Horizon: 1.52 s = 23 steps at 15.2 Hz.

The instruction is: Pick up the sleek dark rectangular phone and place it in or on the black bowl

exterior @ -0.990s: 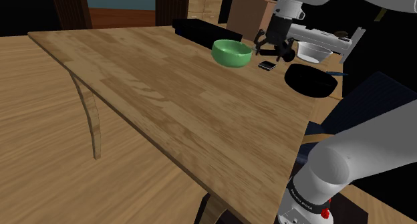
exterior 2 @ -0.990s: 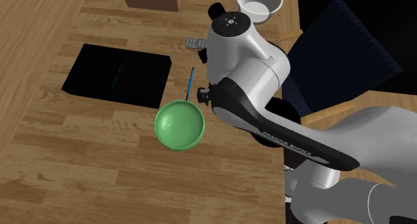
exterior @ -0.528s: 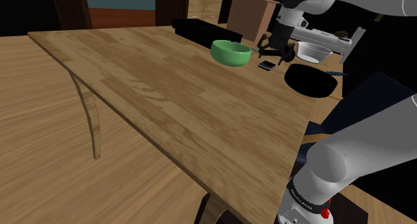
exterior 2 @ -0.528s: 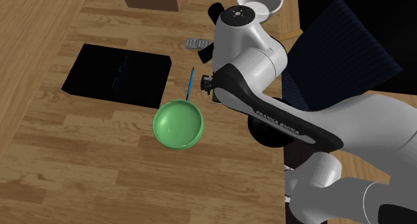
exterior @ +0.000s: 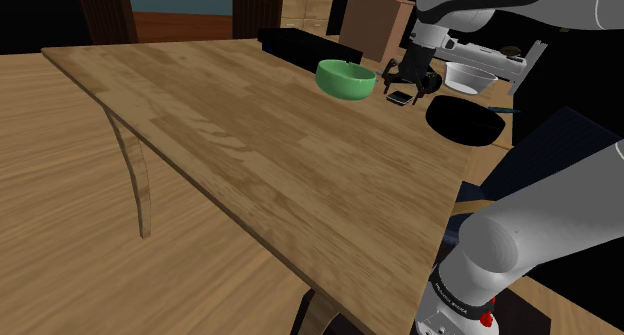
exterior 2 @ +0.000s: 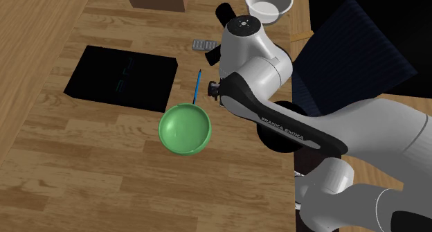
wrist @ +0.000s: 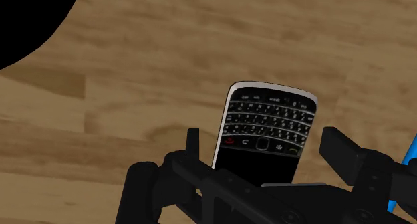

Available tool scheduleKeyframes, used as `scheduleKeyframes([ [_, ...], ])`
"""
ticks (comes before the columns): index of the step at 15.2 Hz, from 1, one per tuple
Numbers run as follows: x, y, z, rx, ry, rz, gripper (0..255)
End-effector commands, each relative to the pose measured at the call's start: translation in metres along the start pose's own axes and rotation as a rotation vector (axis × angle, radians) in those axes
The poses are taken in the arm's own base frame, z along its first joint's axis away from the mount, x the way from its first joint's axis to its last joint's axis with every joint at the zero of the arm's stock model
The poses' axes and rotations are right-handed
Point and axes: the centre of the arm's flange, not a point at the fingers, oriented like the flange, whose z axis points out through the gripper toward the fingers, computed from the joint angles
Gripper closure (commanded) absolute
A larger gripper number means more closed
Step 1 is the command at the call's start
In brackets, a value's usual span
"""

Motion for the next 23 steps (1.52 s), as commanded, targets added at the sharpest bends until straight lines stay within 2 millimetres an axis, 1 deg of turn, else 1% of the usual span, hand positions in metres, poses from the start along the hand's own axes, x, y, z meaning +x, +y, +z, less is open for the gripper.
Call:
scheduleKeyframes([
  [1,0.0,0.0,0.0,0.0,0.0,0.0,0],
  [3,0.0,0.0,0.0,0.0,0.0,0.0,0],
  [4,0.0,0.0,0.0,0.0,0.0,0.0,255],
  [13,0.0,0.0,0.0,0.0,0.0,0.0,255],
  [23,-0.001,-0.002,-0.053,0.0,0.0,0.0,255],
])
